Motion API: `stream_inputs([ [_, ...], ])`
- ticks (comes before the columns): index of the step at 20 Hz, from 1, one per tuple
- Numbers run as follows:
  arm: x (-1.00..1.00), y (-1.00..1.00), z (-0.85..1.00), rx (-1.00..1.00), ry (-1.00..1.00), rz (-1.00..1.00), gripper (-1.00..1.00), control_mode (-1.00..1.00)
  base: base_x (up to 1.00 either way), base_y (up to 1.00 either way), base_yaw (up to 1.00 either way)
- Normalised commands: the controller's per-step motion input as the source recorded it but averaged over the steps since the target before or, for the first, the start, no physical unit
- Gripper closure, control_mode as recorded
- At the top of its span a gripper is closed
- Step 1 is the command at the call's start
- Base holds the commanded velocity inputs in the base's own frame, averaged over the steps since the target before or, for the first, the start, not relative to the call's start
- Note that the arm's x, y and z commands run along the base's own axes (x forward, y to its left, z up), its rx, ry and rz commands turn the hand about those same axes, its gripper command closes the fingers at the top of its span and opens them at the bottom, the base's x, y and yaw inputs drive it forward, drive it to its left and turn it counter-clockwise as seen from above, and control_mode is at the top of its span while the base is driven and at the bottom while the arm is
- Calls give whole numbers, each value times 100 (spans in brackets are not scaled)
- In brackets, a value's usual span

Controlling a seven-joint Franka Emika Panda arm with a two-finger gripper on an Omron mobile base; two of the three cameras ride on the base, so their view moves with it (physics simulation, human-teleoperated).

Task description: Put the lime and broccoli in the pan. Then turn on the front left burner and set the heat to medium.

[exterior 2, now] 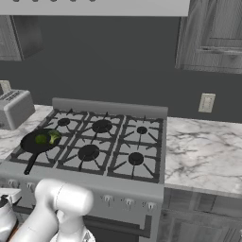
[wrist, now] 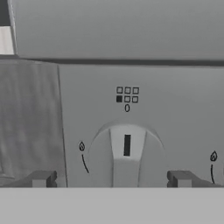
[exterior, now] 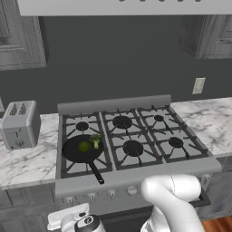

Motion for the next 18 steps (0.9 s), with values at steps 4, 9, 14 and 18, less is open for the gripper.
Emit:
stream_inputs([
  [4,2,0,-15,0,0,0,-100,-100,0,0,0],
  [9,0,0,-7,0,0,0,-100,-100,0,0,0],
  [14,3,0,0,0,0,0,-100,-100,0,0,0],
  [18,7,0,1,0,-1,0,-100,-100,0,0,0],
])
